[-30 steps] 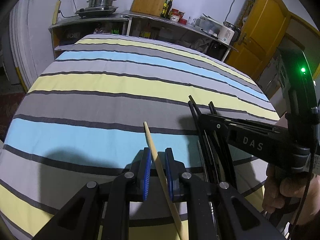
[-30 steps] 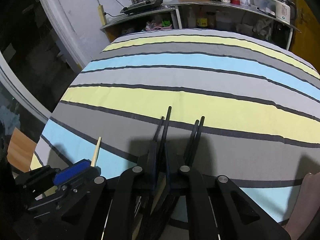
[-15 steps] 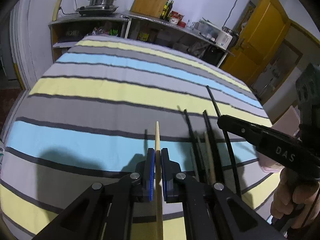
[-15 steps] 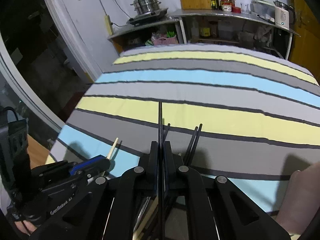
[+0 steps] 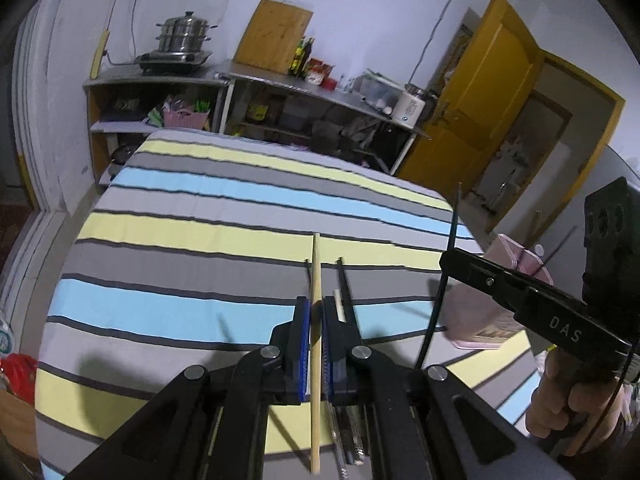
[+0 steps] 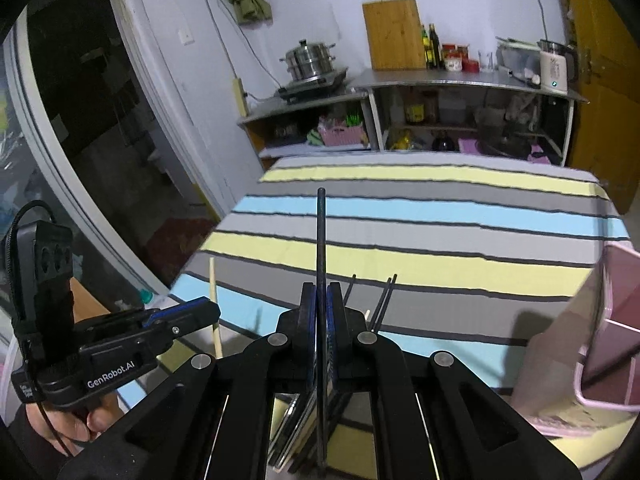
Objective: Organize utensils
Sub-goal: 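Lift the wooden chopstick with the left tool while the right tool lifts the black chopstick toward the holder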
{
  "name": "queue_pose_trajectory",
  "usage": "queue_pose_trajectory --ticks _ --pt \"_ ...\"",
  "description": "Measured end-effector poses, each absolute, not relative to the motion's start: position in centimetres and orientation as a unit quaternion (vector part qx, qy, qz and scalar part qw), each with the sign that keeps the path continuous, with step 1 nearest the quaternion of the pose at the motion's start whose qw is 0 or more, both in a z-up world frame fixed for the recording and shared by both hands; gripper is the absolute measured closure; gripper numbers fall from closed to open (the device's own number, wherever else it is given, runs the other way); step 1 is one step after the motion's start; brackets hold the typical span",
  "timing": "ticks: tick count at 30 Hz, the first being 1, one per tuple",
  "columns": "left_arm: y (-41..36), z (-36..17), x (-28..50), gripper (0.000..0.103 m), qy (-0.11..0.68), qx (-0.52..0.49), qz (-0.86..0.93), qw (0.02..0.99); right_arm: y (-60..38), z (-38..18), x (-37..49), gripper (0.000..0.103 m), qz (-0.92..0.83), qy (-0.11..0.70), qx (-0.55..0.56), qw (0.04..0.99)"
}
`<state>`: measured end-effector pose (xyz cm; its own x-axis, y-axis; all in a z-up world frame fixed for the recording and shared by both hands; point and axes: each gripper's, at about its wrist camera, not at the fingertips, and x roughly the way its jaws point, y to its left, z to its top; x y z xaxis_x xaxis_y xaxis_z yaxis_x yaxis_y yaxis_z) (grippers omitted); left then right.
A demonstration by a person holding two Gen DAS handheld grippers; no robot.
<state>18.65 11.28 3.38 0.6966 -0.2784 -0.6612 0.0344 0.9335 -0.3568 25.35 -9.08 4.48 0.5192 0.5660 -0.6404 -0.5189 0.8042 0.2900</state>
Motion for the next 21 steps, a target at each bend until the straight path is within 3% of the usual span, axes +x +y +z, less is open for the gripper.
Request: queue_pose_trajectory --ticks 21 --pt "5.5 11.5 15.1 0.098 0.330 -0.123 -0.154 0.923 -16.9 10.8 19.5 0.098 0.277 0.305 0.062 0.909"
